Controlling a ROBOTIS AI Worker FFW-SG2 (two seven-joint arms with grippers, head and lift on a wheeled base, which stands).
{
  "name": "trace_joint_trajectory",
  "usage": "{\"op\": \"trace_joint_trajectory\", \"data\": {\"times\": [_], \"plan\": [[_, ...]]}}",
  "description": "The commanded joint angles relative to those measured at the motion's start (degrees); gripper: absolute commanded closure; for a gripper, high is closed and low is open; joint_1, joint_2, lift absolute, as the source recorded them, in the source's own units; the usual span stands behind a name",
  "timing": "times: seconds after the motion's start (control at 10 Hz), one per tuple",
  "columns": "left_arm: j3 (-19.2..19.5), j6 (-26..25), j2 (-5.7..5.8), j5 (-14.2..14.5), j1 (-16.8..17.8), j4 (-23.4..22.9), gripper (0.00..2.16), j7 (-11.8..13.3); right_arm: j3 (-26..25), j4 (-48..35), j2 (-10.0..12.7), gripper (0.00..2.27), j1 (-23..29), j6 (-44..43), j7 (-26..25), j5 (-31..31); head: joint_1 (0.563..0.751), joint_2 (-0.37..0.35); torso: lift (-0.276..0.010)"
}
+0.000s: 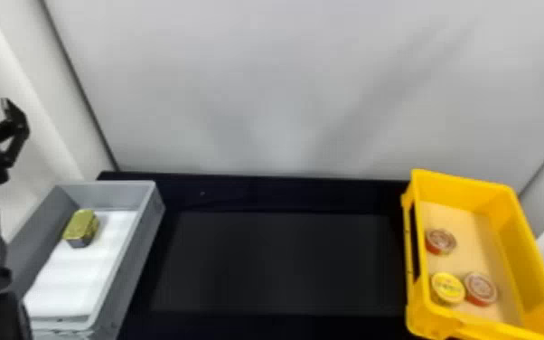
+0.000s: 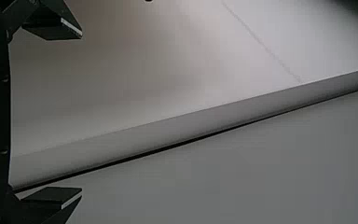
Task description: Pick up the round yellow can and place it in the yellow rectangular box
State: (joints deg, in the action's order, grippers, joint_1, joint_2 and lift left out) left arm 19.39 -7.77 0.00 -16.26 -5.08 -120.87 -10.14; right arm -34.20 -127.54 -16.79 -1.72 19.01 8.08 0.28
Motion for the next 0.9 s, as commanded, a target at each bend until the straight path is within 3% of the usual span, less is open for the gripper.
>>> {"op": "trace_joint_trajectory", "data": {"times": [0.0,0.5,0.8], "plan": [[0.0,0.4,-0.15,0.0,-0.1,-0.1,0.10,-0.2,-0.9,-1.2,-0.4,0.10,0.0,-0.2,-0.7,-2.1,0.694,0.014,-0.060],[0.4,0.6,-0.15,0.0,-0.2,-0.3,0.10,-0.2,-2.0,-1.0,-0.4,0.10,0.2,-1.3,-2.2,-7.9,0.694,0.014,-0.060],[0.5,0.6,-0.15,0.0,-0.3,-0.3,0.10,-0.2,-2.1,-3.0,-0.4,0.10,0.6,0.4,-4.4,-8.1,0.694,0.014,-0.060]]}}
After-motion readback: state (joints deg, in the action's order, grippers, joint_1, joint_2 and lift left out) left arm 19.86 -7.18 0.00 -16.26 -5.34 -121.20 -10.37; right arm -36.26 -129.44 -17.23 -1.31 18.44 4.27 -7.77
